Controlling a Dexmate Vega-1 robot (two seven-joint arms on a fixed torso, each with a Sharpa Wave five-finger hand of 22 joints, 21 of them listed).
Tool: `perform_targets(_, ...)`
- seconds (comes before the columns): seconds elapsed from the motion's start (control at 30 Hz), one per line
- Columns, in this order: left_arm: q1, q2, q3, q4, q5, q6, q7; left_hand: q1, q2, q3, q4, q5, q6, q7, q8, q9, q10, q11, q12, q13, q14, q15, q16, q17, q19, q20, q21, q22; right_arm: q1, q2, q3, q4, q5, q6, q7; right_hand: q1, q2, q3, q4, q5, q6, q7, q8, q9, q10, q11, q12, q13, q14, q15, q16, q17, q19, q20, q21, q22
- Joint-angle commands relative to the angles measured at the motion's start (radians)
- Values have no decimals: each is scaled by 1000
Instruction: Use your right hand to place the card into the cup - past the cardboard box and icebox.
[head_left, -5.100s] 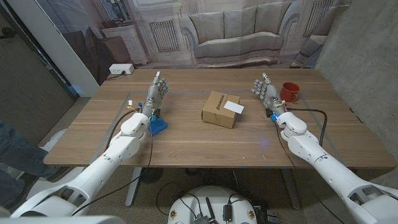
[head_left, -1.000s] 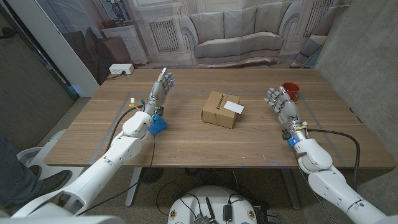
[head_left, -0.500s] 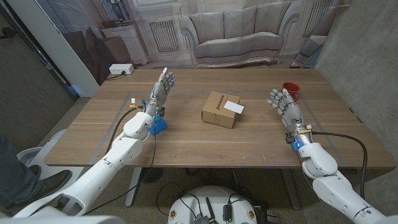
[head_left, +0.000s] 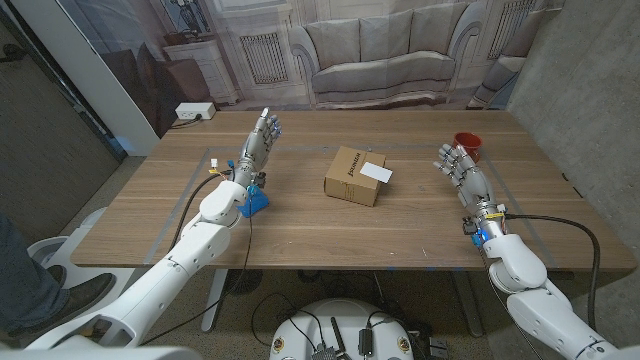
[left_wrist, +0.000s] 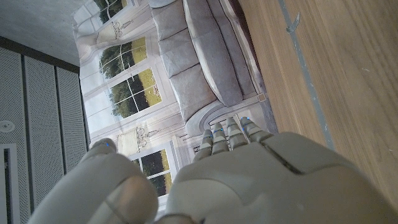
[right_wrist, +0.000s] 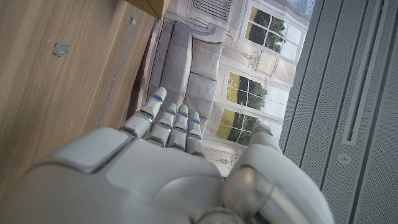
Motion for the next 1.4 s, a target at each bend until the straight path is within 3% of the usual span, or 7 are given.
perform_targets(0.03, -4, -3, 6, -5, 7, 10, 7, 3, 1, 2, -6, 2, 5, 2, -3, 5, 4, 4, -2, 4, 3, -1, 0, 2, 1, -1, -2, 5, -9, 24, 9, 10, -102, 38, -66, 11, 3, 3, -8, -3, 20, -5, 6, 5, 16, -2, 10, 5, 19, -5, 6, 5, 18, -43, 8, 5)
perform_targets(0.3, -7, -24, 5, 25, 17, -47, 1, 4, 1, 1, -6, 2, 8, 1, -3, 5, 6, 3, -2, 4, 4, -3, 0, 2, -1, 1, -6, 5, -6, 58, 21, 36, -210, 77, -135, 23, 0, 4, -19, -6, 41, -18, 10, 6, 49, -16, 19, 6, 49, -21, 10, 6, 46, -51, 11, 7)
perform_targets(0.73, 2, -12, 3, 9, 17, -30, 5, 7, 2, -1, -7, 2, 8, -2, -5, 5, 4, 1, -5, 4, 3, -6, -2, 2, -4, 0, -10, 5, -5, 64, 31, 46, -276, 81, -169, 39, -3, 7, -32, -4, 63, -34, 14, 6, 73, -30, 24, 6, 73, -34, 10, 5, 68, -57, 13, 7)
perform_targets(0.9, 2, -12, 3, 9, 15, -30, 2, 7, 2, -2, -8, 2, 8, -2, -6, 5, 4, -1, -6, 4, 2, -6, -3, 2, -5, 1, -12, 6, -10, 65, 37, 38, -300, 81, -184, 61, -3, 13, -45, -1, 72, -43, 16, 6, 81, -33, 25, 6, 76, -34, 7, 4, 71, -56, 11, 7)
perform_targets(1.4, 5, -18, 0, 9, 10, -40, 2, 8, 3, -4, -8, 2, 8, -2, -8, 5, 5, -1, -7, 4, 1, -6, -4, 2, -5, 2, -15, 6, -38, 69, 62, 11, -380, 82, -227, 155, -7, 39, -99, 11, 112, -80, 22, 7, 113, -74, 29, 7, 82, -39, -5, 2, 74, -51, -3, 7)
